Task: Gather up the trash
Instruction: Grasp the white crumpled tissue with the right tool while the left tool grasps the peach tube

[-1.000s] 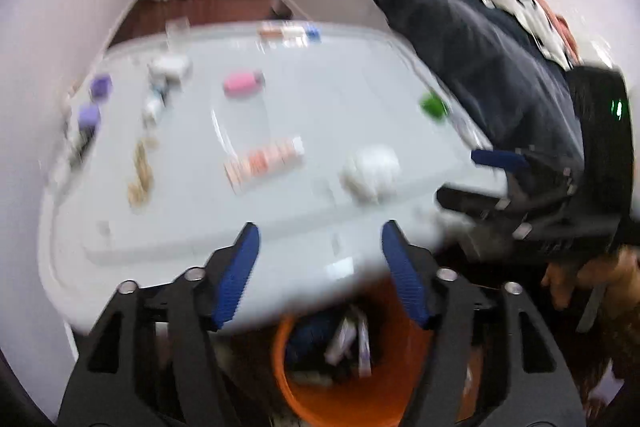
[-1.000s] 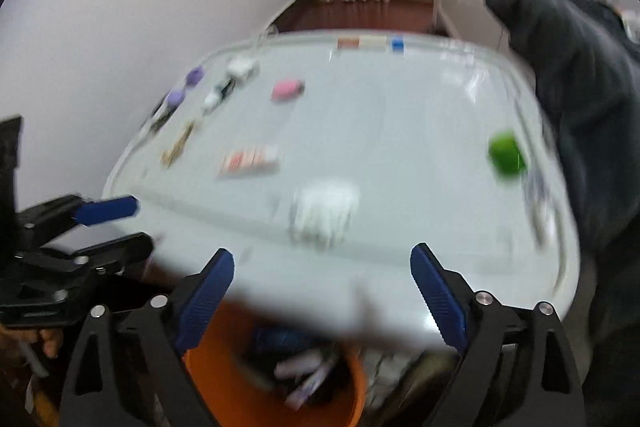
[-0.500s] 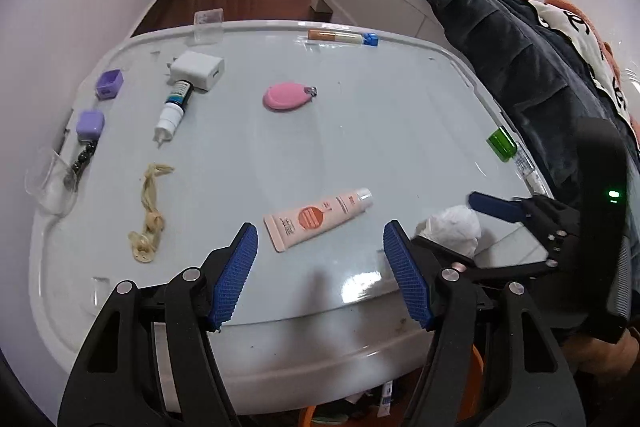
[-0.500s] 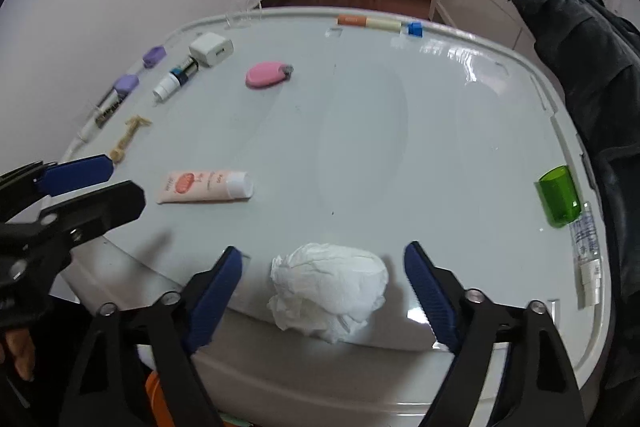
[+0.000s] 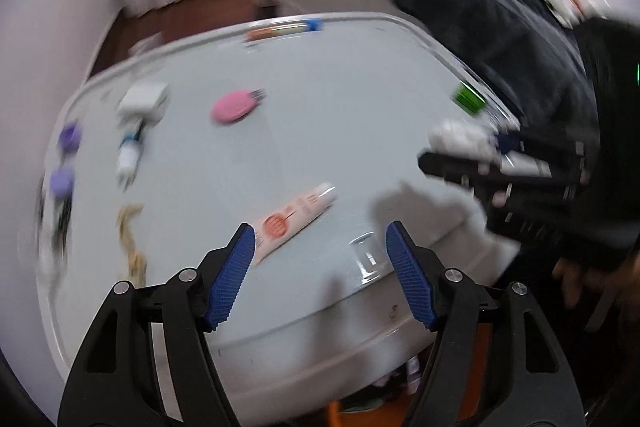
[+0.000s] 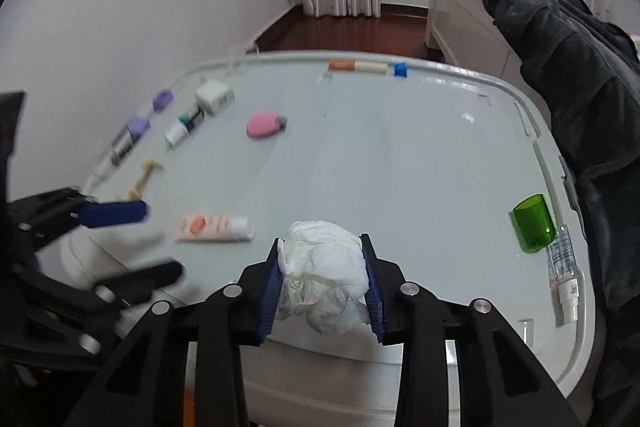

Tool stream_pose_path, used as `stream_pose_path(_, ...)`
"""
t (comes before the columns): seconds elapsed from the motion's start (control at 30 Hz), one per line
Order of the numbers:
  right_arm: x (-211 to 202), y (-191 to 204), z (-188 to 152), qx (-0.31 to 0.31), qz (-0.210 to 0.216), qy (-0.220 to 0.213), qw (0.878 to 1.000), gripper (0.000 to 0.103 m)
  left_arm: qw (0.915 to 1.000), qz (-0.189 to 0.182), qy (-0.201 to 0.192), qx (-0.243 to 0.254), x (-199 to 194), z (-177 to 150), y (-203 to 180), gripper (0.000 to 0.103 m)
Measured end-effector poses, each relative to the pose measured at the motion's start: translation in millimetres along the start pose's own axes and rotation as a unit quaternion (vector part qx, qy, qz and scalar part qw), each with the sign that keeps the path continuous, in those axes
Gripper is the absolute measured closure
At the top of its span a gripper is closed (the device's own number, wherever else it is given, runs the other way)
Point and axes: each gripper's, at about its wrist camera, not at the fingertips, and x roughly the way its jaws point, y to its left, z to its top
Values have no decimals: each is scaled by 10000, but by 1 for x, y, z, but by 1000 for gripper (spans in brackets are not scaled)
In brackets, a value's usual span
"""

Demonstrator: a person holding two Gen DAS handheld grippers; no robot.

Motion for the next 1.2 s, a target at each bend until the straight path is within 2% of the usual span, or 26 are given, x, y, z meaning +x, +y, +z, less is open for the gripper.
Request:
stream_pose_path(0.1, -11, -8, 3, 126, 131, -96, 9998, 66, 9965, -243, 166, 778, 18, 12, 0, 36)
stream_pose_path(0.17, -16, -12, 3, 176, 175, -117, 9996, 66, 9936, -375, 263, 1029, 30, 17, 6, 36)
stream_pose_path(0.23, -20, -19, 3, 265, 223, -128, 9993, 65, 9898, -458, 335, 1307, 43, 20, 14, 44)
stream_pose_path(0.33, -26, -28, 3, 389, 267, -143, 9988, 65, 9856, -559, 470, 1527, 57, 20, 27, 51)
stream_pose_path(0.57, -31, -37, 5, 547, 381, -173, 9976, 64, 9776, -870, 366, 1882, 65, 5, 31, 51)
stream_pose_path(0.63, -29, -35, 6, 546, 429, -159, 9975, 64, 9797, -901, 279, 1771, 67, 5, 33, 52)
stream_pose_path(0.67, -29, -34, 6, 528, 436, -152, 9975, 64, 9822, -850, 250, 1659, 68, 7, 34, 61)
stream_pose_path(0.7, -28, -32, 6, 499, 429, -153, 9977, 64, 9847, -802, 240, 1527, 68, 9, 35, 75)
stream_pose_path(0.73, -27, -30, 7, 473, 427, -152, 9978, 64, 9884, -635, 239, 1361, 67, 11, 36, 81)
stream_pose_path(0.83, -28, -30, 7, 482, 417, -189, 9978, 64, 9928, -375, 288, 1100, 65, 10, 31, 81)
stream_pose_path(1.0, -29, -31, 8, 494, 416, -213, 9977, 64, 9961, -182, 413, 763, 57, 5, 20, 81)
stream_pose_path(1.2, -34, -30, 6, 455, 404, -265, 9978, 64, 9993, -137, 191, 277, 21, -8, -1, 81)
